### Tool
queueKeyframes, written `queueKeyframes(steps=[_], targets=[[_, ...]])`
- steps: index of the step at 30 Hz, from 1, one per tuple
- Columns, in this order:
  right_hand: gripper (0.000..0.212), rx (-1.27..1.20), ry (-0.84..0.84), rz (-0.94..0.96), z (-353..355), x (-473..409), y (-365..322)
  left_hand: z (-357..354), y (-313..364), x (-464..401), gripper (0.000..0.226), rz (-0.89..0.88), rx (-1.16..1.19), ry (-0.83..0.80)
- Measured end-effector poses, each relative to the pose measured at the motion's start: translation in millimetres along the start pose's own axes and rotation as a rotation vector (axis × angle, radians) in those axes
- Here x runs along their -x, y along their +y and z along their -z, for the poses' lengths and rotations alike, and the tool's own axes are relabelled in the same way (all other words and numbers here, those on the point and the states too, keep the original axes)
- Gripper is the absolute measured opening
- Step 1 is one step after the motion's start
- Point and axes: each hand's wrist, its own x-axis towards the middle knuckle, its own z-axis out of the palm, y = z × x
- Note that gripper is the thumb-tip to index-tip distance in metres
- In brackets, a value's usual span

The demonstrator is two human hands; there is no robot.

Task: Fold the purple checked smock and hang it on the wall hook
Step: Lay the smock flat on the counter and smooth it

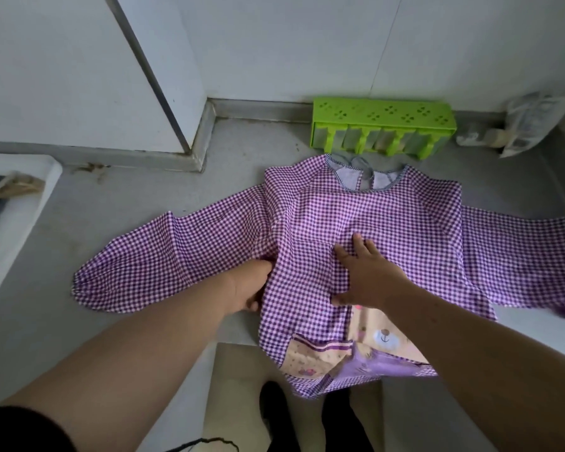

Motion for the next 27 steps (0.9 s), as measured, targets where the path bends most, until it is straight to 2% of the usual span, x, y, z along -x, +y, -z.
queueKeyframes(steps=[4,6,7,8,10,12,14,16,18,20,22,24,25,27], targets=[[0.128,0.004,-0.010,-0.003,10,-8,10,39,-15,5,0.026,-0.040,-0.405,0.236],[0.128,0.009,-0.021,-0.020,18,-14,12,51,-24,7,0.040,0.014,-0.283,0.144],[0.129,0.009,-0.027,-0.028,21,-17,11,54,-29,11,0.034,0.042,-0.191,0.039],[0.129,-0.003,-0.035,-0.039,23,-19,10,55,-31,18,0.029,0.031,-0.180,-0.086],[0.128,-0.018,-0.035,-0.070,24,-18,6,53,-38,22,0.048,-0.042,-0.273,-0.284],[0.126,0.048,0.005,-0.113,26,-12,-3,48,-45,24,0.067,-0.090,-0.384,-0.301],[0.118,0.144,0.097,-0.147,29,-4,-17,43,-48,26,0.059,-0.086,-0.419,-0.253],[0.095,0.170,0.162,-0.132,26,3,-32,42,-52,24,0.050,-0.061,-0.234,-0.224],[0.078,0.132,0.125,-0.120,19,7,-44,41,-53,26,0.048,-0.025,-0.056,-0.217],[0.100,0.123,0.056,-0.122,11,8,-46,42,-50,29,0.047,-0.010,-0.015,-0.243],[0.121,0.152,0.003,-0.131,12,8,-45,42,-48,34,0.038,-0.051,-0.062,-0.240],[0.127,0.183,-0.017,-0.145,16,6,-41,45,-47,39,0.028,-0.077,-0.094,-0.220],[0.128,0.188,-0.021,-0.148,20,5,-40,47,-49,42,0.034,-0.077,-0.111,-0.242],[0.130,0.184,-0.045,-0.148,26,1,-40,53,-59,44,0.060,-0.085,-0.209,-0.263]])
